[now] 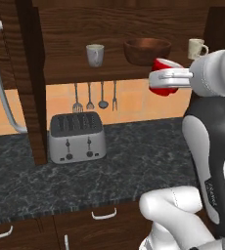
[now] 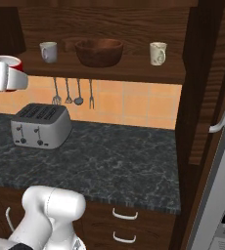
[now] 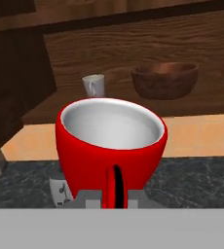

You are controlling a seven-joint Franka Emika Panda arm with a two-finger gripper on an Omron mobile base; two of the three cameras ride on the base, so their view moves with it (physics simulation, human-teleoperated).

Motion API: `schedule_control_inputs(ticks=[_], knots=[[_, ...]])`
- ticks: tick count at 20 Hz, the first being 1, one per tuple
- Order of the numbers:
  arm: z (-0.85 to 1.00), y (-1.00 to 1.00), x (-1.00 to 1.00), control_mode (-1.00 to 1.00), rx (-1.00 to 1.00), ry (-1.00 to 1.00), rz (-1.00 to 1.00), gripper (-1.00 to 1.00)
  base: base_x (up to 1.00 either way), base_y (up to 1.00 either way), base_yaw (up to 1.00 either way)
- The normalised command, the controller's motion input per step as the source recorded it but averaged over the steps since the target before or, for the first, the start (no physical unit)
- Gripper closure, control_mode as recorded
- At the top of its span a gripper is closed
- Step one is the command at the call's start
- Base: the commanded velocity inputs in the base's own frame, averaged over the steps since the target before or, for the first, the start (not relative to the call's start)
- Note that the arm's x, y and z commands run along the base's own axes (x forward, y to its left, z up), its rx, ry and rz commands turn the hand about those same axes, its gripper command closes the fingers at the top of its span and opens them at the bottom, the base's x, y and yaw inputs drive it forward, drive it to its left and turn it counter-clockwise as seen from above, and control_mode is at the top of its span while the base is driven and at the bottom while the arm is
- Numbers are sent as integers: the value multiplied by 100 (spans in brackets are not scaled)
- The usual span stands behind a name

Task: Gather all objects into one cabinet and sort the glasses and bowls to opposite sides.

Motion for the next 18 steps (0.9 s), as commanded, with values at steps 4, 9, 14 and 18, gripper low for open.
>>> schedule_control_inputs(ticks=[4,9,14,18], knots=[[0,16,33,-100,12,0,-14,100,0,0,0],[-1,3,46,-100,0,0,-10,100,0,0,0],[0,-2,82,-100,-4,9,8,100,0,0,0],[0,-2,68,-100,-11,12,21,100,0,0,0]])
